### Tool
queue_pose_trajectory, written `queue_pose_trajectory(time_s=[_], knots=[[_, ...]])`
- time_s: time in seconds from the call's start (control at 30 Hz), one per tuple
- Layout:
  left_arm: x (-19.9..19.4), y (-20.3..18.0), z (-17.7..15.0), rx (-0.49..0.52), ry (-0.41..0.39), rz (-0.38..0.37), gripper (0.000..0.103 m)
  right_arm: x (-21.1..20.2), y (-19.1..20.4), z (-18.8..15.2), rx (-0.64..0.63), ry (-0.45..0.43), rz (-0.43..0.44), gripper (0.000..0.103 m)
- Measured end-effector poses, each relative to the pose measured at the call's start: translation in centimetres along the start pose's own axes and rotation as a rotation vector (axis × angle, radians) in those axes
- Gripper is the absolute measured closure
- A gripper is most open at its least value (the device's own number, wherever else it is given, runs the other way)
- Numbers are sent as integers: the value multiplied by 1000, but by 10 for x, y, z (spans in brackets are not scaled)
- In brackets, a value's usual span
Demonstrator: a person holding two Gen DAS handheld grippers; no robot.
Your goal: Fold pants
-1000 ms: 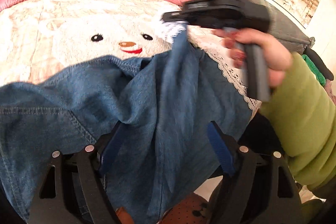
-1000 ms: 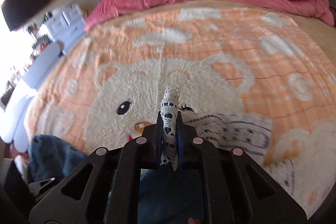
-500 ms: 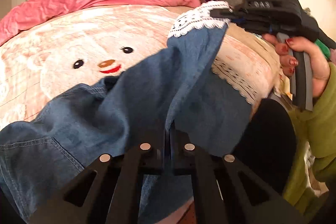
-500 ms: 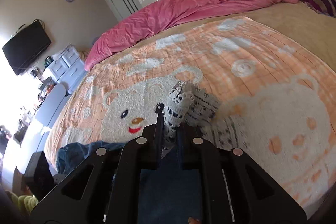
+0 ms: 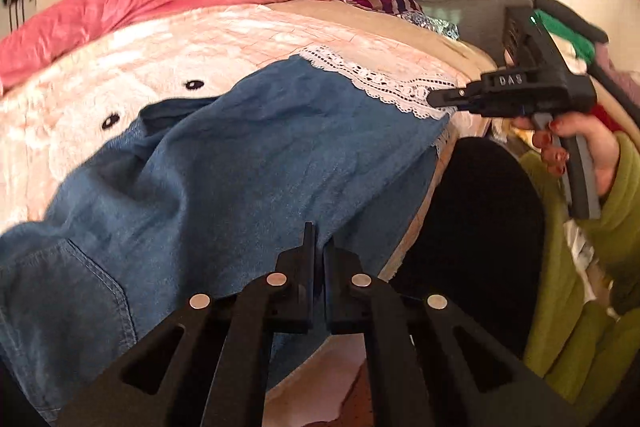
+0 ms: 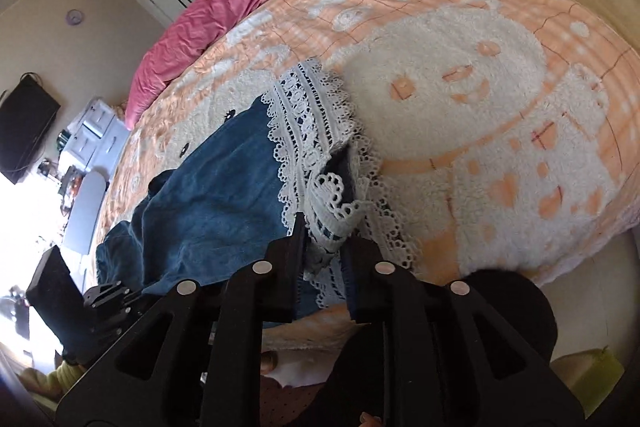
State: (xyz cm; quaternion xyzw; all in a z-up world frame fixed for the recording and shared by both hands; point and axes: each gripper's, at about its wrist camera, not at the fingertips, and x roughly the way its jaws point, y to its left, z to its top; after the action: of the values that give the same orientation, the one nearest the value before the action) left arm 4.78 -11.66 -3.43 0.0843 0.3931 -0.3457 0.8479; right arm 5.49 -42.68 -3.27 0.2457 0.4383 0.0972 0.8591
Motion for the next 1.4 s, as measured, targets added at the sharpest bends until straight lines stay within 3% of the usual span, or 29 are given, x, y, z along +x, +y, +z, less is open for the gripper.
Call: queue_pose_trajectory(time_s=[0.13,0.3,0.43,0.5,0.53,0.57,0.67,0.77,0.83,0.9,0.97,1.1,1.2,1.23,1.3,1.4], knots=[[-3,-3,-1,19,6,-9,100,-4,0,5,-8,-6,6,90],[-9,-12,-7,83,11,-23,100,-2,1,-5,-96,76,-76,94],[5,-15,-14,96,60,-4,100,5,-5,-10,-92,102,-111,88],[7,-16,-17,101,72,1,100,0,-6,-9,-88,92,-109,84],[8,-15,-17,90,75,-1,100,-4,-7,-8,-91,81,-124,75],[9,-13,-18,80,74,-3,100,-10,-6,-7,-97,59,-151,73],[10,-10,-20,58,77,-13,100,-25,1,-4,-134,2,-182,73],[11,-11,-22,59,84,-17,99,-25,18,-4,-209,-3,-139,73],[12,-12,-24,56,91,-26,94,-13,34,-7,-292,24,-119,73],[13,-14,-26,54,103,-37,76,6,41,-9,-336,82,-130,72],[15,-17,-30,57,120,-45,67,27,39,-13,-338,159,-150,67],[8,-18,-31,40,130,-54,66,34,36,-14,-327,173,-137,57],[-23,-7,-18,-10,52,-113,65,15,49,-12,-372,115,-99,56],[-37,-1,-10,-12,12,-100,63,9,53,-9,-380,86,-86,55],[-54,11,7,7,-35,-31,49,2,69,2,-402,33,-42,54],[-60,39,39,49,-30,139,49,14,115,19,-510,10,47,54]])
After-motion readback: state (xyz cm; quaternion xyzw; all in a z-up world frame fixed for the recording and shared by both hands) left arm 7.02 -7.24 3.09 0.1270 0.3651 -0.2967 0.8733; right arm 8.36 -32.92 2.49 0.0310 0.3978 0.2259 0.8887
